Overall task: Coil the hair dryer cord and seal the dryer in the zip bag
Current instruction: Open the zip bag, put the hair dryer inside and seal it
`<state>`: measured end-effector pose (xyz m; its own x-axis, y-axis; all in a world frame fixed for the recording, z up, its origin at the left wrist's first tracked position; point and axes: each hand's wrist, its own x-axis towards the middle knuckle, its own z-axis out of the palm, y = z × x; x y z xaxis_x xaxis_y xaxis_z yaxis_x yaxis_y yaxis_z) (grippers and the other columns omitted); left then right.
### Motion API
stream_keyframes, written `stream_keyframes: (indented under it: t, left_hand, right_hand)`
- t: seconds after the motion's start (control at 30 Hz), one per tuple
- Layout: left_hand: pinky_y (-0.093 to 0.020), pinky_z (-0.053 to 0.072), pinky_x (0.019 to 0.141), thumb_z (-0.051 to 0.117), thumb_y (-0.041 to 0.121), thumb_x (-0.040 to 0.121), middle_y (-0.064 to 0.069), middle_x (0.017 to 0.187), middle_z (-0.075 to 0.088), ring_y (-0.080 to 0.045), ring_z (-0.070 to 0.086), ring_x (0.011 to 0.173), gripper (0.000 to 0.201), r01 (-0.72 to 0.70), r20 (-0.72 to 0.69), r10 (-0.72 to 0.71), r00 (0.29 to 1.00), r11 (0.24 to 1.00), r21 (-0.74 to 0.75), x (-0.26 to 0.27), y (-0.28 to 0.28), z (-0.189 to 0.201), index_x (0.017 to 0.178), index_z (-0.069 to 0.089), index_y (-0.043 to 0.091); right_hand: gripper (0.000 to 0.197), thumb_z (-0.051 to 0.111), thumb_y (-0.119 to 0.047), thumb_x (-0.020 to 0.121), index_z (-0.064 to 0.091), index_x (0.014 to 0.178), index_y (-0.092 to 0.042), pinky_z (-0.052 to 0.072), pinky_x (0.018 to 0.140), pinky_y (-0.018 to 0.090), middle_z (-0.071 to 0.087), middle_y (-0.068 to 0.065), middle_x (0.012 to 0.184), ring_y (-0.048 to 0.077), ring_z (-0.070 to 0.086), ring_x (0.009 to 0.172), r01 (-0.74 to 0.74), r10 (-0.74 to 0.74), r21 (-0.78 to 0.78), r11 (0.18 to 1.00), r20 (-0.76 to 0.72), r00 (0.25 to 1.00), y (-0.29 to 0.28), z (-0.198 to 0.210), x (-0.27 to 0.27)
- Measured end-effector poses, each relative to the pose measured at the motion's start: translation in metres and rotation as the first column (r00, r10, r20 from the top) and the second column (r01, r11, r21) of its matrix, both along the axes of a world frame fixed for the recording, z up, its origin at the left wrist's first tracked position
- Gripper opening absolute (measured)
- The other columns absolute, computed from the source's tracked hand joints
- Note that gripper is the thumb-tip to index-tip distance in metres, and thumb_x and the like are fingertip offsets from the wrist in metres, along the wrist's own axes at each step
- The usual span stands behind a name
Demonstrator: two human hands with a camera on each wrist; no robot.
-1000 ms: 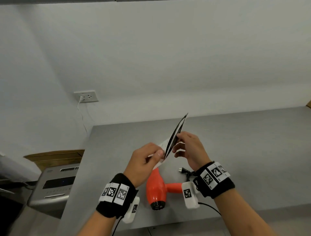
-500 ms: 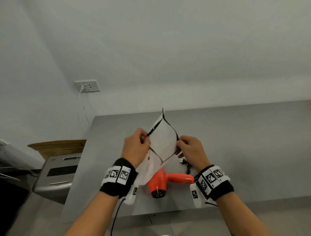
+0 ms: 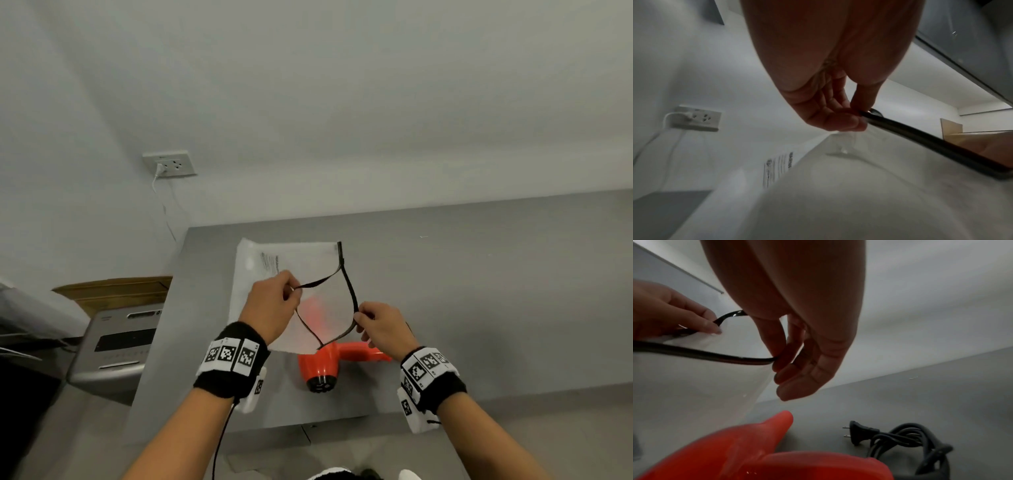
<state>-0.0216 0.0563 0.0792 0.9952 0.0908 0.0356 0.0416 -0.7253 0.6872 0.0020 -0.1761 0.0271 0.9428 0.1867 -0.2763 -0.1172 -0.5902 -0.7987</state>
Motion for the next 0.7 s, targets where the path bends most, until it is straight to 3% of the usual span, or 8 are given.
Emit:
stream_keyframes:
  t: [0.1, 0.17, 0.23, 0.3, 0.37, 0.5, 0.6, 0.7]
  left_hand:
    - [-0.043, 0.060, 0.075, 0.065, 0.025, 0.094, 0.007, 0.067, 0.064, -0.016, 0.067, 0.065, 0.007, -0.066, 0.010, 0.066, 0.998, 0.998, 0.003, -0.001, 0.004, -0.010, 0.088, 0.064, 0.024]
    - [-0.043, 0.060, 0.074, 0.065, 0.026, 0.094, 0.007, 0.068, 0.063, -0.017, 0.067, 0.066, 0.006, -0.075, 0.009, 0.075, 0.997, 0.997, -0.003, -0.001, 0.005, -0.013, 0.088, 0.064, 0.024]
    - [-0.041, 0.059, 0.074, 0.065, 0.026, 0.094, 0.007, 0.067, 0.063, -0.018, 0.067, 0.065, 0.007, -0.082, 0.004, 0.082, 0.997, 0.997, -0.009, 0.000, 0.005, -0.017, 0.088, 0.064, 0.024]
    - [-0.039, 0.058, 0.074, 0.065, 0.027, 0.094, 0.007, 0.067, 0.064, -0.017, 0.068, 0.065, 0.007, -0.082, -0.007, 0.082, 0.997, 0.997, -0.014, -0.001, 0.003, -0.020, 0.088, 0.064, 0.025]
    - [-0.039, 0.059, 0.074, 0.065, 0.026, 0.094, 0.006, 0.069, 0.065, -0.017, 0.068, 0.065, 0.006, -0.081, -0.024, 0.080, 0.996, 0.996, -0.032, -0.003, 0.003, -0.025, 0.088, 0.064, 0.024]
    - [-0.040, 0.060, 0.076, 0.064, 0.028, 0.095, 0.003, 0.073, 0.066, -0.017, 0.069, 0.070, 0.006, -0.096, -0.055, 0.094, 0.994, 0.995, -0.025, -0.005, 0.005, -0.032, 0.090, 0.064, 0.025]
    - [-0.039, 0.060, 0.075, 0.064, 0.028, 0.096, 0.003, 0.074, 0.066, -0.016, 0.069, 0.069, 0.006, -0.105, -0.066, 0.104, 0.992, 0.994, -0.024, -0.007, 0.007, -0.035, 0.091, 0.064, 0.024]
    - [-0.039, 0.061, 0.076, 0.064, 0.028, 0.096, 0.003, 0.073, 0.066, -0.017, 0.069, 0.069, 0.006, -0.111, -0.077, 0.108, 0.991, 0.994, -0.025, -0.008, 0.009, -0.037, 0.091, 0.064, 0.024]
  right_hand:
    - [0.018, 0.056, -0.020, 0.097, 0.067, 0.088, -0.009, 0.050, 0.050, 0.015, 0.072, 0.008, 0.079, 0.014, 0.064, 0.061, -0.031, 0.031, -0.044, 0.999, -0.019, 0.999, -0.005, -0.005, -0.001]
    - [0.017, 0.058, -0.025, 0.096, 0.069, 0.094, -0.013, 0.050, 0.057, 0.016, 0.073, 0.005, 0.085, 0.015, 0.066, 0.070, -0.066, 0.065, -0.083, 0.994, -0.013, 0.998, -0.006, -0.009, 0.000]
    - [0.026, 0.064, -0.039, 0.091, 0.069, 0.109, -0.020, 0.049, 0.077, 0.023, 0.070, 0.002, 0.102, 0.016, 0.065, 0.092, -0.104, 0.109, -0.161, 0.981, 0.022, 0.994, -0.009, -0.016, 0.004]
    - [0.060, 0.068, -0.061, 0.076, 0.061, 0.128, -0.030, 0.045, 0.100, 0.035, 0.057, 0.001, 0.126, 0.019, 0.056, 0.118, -0.160, 0.175, -0.293, 0.943, 0.027, 0.984, -0.016, -0.026, 0.009]
    - [0.091, 0.066, -0.076, 0.062, 0.044, 0.143, -0.041, 0.031, 0.115, 0.052, 0.039, 0.004, 0.148, 0.025, 0.036, 0.140, -0.240, 0.255, -0.489, 0.839, -0.037, 0.966, -0.026, -0.037, 0.013]
    - [0.110, 0.072, -0.078, 0.058, 0.022, 0.152, -0.048, 0.010, 0.116, 0.068, 0.013, 0.010, 0.164, 0.033, 0.008, 0.152, -0.363, 0.338, -0.680, 0.637, -0.178, 0.924, -0.039, -0.060, 0.016]
    - [0.104, 0.073, -0.077, 0.056, 0.030, 0.146, -0.049, 0.009, 0.114, 0.073, 0.015, 0.012, 0.162, 0.036, 0.007, 0.151, -0.409, 0.371, -0.695, 0.591, -0.216, 0.903, -0.035, -0.078, 0.014]
    - [0.084, 0.071, -0.075, 0.060, 0.046, 0.132, -0.041, 0.017, 0.111, 0.070, 0.028, 0.012, 0.152, 0.035, 0.021, 0.145, -0.347, 0.380, -0.729, 0.590, -0.128, 0.916, -0.031, -0.087, 0.010]
